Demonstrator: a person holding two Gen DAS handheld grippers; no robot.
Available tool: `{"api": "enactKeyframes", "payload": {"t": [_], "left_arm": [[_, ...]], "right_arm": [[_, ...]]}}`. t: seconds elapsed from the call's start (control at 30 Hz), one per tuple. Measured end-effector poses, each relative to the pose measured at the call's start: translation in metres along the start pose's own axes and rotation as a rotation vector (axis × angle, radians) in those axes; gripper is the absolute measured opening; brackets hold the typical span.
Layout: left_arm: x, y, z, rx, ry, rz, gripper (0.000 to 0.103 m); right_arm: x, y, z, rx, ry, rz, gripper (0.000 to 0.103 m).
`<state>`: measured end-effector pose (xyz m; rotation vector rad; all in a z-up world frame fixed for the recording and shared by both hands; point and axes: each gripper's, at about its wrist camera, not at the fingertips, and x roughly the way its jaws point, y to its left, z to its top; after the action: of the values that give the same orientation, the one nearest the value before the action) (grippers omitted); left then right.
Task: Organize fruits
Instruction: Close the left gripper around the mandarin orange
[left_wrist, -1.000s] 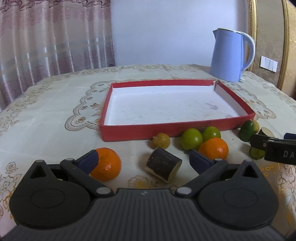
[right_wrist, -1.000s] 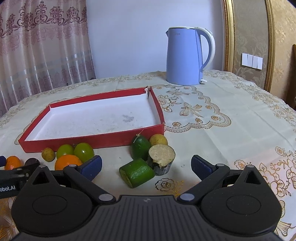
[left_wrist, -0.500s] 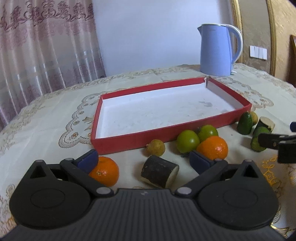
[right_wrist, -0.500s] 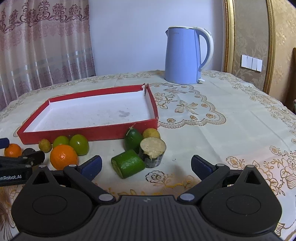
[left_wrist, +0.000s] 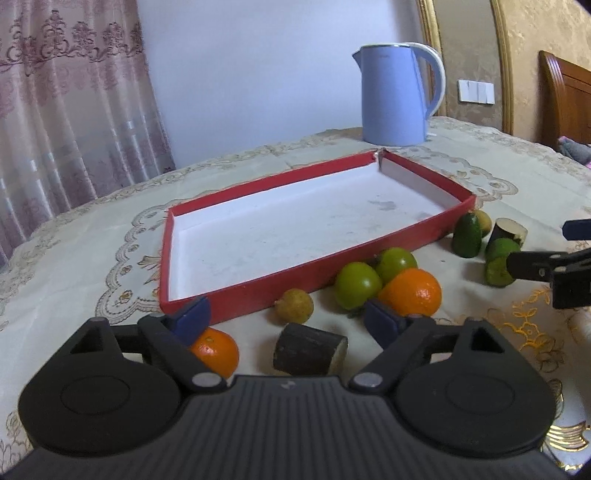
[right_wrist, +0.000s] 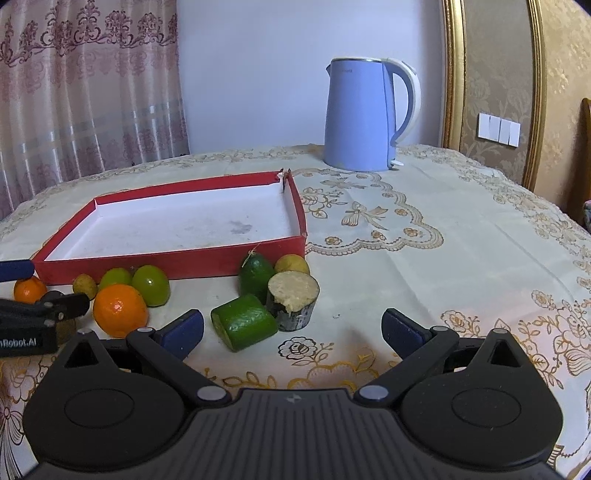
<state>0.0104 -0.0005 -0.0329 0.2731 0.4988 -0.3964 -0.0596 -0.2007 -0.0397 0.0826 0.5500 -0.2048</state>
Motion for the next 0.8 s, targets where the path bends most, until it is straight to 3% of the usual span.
{"api": "enactKeyframes", "payload": {"t": [0.13, 0.2, 0.33, 0.47, 0.8], "left_arm": [[-0.003, 0.002, 0.003, 0.016, 0.021, -0.095, 0.085], [-0.007, 0.007, 0.005, 0.01, 0.027, -0.097, 0.076], [-0.02, 0.025, 0.008, -0.04, -0.01, -0.096, 0.076], [-0.026, 0.03, 0.001, -0.018, -0.012, -0.074, 0.086], [-0.03, 0.033, -0.018, -0.031, -0.009, -0.059, 0.086]], "right_arm": [[-0.001, 0.001, 0.0, 0.0, 0.0, 0.0, 0.103], [-0.001, 0.001, 0.0, -0.001, 0.0, 0.0, 0.103], [0.0, 0.0, 0.001, 0.01, 0.0, 0.004, 0.103], [0.003, 0.002, 0.0, 0.005, 0.008, 0.009, 0.103], [0.001, 0.003, 0.0, -0.002, 0.006, 0.009, 0.103]]}}
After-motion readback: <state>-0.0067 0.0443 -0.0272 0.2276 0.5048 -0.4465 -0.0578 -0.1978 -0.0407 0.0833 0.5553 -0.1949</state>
